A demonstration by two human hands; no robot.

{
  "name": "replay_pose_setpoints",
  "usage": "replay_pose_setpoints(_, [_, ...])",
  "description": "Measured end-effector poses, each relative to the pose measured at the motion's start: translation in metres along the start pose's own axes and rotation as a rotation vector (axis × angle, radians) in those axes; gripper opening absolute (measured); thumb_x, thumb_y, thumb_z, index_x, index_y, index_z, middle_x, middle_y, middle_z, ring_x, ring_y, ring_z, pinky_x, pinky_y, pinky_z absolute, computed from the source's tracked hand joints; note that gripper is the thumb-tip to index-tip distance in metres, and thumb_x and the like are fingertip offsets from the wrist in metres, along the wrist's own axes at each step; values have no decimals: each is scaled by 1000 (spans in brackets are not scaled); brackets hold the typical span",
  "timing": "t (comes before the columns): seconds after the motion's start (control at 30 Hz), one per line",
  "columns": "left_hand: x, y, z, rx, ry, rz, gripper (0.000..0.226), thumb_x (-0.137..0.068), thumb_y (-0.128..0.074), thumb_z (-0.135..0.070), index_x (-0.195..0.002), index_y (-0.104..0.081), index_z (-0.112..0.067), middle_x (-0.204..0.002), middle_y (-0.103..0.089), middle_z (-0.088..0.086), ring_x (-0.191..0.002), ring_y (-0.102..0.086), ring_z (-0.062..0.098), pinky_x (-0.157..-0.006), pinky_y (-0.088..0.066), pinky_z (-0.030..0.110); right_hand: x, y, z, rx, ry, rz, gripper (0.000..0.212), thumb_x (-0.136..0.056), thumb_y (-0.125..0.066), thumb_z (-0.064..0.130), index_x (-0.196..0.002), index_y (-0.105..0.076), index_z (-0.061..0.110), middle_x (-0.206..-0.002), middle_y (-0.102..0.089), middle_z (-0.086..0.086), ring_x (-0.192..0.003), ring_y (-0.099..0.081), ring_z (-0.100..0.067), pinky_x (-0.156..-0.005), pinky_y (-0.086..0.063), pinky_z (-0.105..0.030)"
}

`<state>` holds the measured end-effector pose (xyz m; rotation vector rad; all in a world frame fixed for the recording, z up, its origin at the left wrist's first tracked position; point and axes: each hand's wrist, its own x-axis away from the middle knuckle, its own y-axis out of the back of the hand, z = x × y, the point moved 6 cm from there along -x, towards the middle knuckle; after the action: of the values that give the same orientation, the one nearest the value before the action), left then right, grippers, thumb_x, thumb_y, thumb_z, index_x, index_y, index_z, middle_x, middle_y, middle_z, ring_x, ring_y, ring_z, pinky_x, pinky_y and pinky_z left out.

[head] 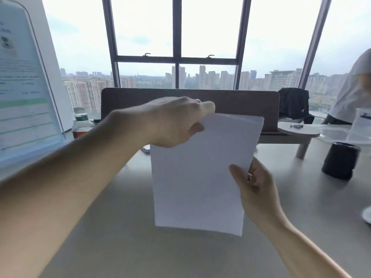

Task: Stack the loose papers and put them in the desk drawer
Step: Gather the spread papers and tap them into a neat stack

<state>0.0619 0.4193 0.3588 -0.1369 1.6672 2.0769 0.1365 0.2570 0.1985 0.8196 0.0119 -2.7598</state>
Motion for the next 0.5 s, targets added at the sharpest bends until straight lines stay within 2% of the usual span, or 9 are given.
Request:
replay_pose_setpoints(0.07, [17,-19,11,14,14,-237,23,-100,-59,-38,-116,-53,-23,-109,-65,-8,-100,-57,20,-92,-38,38,8,10,-13,20,-43,-45,13,-100,-59,9,-102,-70,16,-87,-78,-6,-69,-69,-14,-61,-52,-28])
replay_pose_setpoints(0.1, [30,-31,20,105,95,-355,37,-96,-65,-41,-126,-53,-23,-124,-63,-9,-115,-55,18,-100,-34,36,11,15,-16,24,-55,-67,13,-100,-59,10,-103,-70,16,-87,-79,-3,-67,-70,-17,-59,-53,-30])
replay_pose_setpoints(0.17, [61,-67,43,539,411,-445,76,-84,-78,-47,-147,-43,-25,-145,-50,-13,-132,-46,9,-104,-33,28,14,22,-19,24,-61,-84,15,-100,-59,11,-106,-71,18,-94,-80,-4,-82,-76,-27,-67,-58,-42])
replay_pose_setpoints(0.23, [81,-122,42,1123,644,-330,90,-67,-87,-59,-142,-50,-26,-138,-62,-19,-125,-56,0,-92,-42,13,14,25,-20,6,-65,-84,16,-101,-59,10,-107,-71,18,-99,-81,-4,-88,-78,-24,-72,-59,-41])
replay_pose_setpoints(0.27, [85,-147,31,1321,658,-273,78,-65,-86,-62,-128,-60,-25,-122,-72,-21,-111,-66,-4,-82,-46,8,14,26,-20,8,-67,-79,16,-101,-59,10,-107,-71,18,-99,-81,-3,-87,-78,-20,-71,-58,-37])
replay_pose_setpoints(0.3, [87,-169,21,1440,673,-254,57,-75,-81,-57,-116,-65,-21,-111,-79,-15,-99,-72,-2,-76,-51,9,14,26,-19,19,-67,-71,16,-101,-59,10,-107,-71,18,-99,-81,-2,-87,-78,-19,-71,-58,-35])
replay_pose_setpoints(0.37, [83,-190,5,1552,717,-289,24,-101,-61,-23,-119,-67,-9,-119,-78,9,-106,-76,20,-85,-61,29,13,32,-18,47,-71,-83,15,-101,-59,11,-106,-71,18,-98,-81,-1,-90,-76,-25,-73,-57,-36])
replay_pose_setpoints(0.43, [71,-193,-7,1551,703,-319,23,-106,-52,-11,-122,-66,-6,-121,-76,16,-117,-69,38,-100,-55,52,12,46,-17,51,-73,-116,14,-100,-59,12,-105,-70,19,-98,-81,-3,-92,-75,-31,-74,-57,-39])
replay_pose_setpoints(0.5, [52,-180,-19,1505,649,-326,21,-106,-51,-12,-121,-66,-9,-119,-77,13,-117,-69,38,-103,-51,59,11,68,-13,18,-82,-165,13,-100,-60,14,-107,-70,18,-102,-80,-8,-98,-73,-39,-79,-58,-49])
